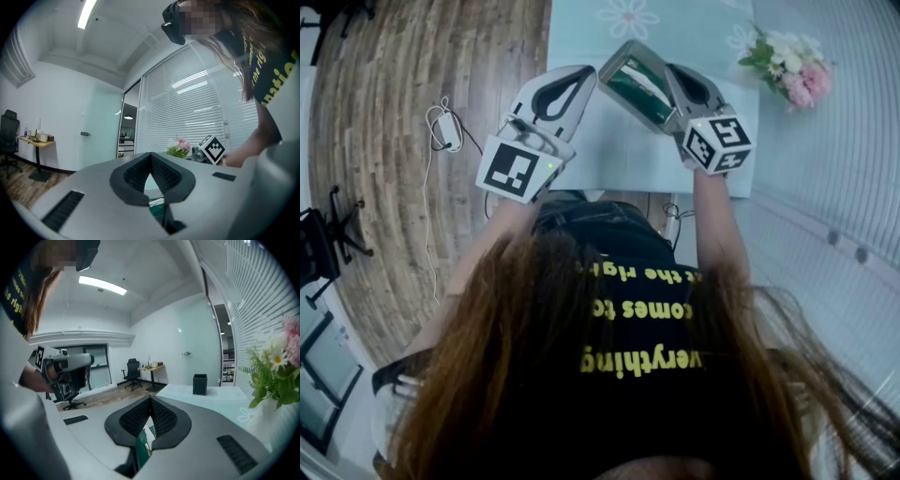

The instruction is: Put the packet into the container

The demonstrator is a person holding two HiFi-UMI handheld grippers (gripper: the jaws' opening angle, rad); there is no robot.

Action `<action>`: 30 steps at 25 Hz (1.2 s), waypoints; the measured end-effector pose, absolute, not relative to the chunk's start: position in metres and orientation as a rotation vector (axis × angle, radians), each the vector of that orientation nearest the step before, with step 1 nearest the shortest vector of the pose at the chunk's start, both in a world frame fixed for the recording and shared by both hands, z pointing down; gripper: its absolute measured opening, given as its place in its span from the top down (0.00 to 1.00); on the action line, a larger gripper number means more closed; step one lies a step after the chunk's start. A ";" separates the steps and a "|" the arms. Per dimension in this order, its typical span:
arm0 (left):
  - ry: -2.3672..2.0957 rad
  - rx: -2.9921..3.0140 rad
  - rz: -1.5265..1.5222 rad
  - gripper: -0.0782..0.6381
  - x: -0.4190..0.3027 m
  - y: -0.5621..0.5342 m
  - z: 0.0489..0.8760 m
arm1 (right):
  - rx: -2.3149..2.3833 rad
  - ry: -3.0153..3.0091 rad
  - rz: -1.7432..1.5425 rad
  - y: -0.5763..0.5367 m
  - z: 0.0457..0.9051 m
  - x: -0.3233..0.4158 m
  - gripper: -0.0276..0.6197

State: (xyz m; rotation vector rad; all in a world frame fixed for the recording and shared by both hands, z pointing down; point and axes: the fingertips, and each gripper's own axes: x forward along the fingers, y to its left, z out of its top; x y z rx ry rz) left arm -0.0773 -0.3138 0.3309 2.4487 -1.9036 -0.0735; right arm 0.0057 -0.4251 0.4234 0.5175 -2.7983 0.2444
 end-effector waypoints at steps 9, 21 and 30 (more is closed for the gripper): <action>-1.895 2.477 -0.054 0.89 -0.069 -0.313 0.327 | 0.581 -3.033 0.121 -0.398 0.334 0.021 0.92; -1.875 2.514 -0.057 0.89 -0.054 -0.308 0.317 | 0.560 -3.078 0.091 -0.363 0.319 0.030 0.92; -1.851 2.527 -0.069 0.89 -0.043 -0.305 0.315 | 0.552 -3.099 0.157 -0.352 0.316 0.039 0.92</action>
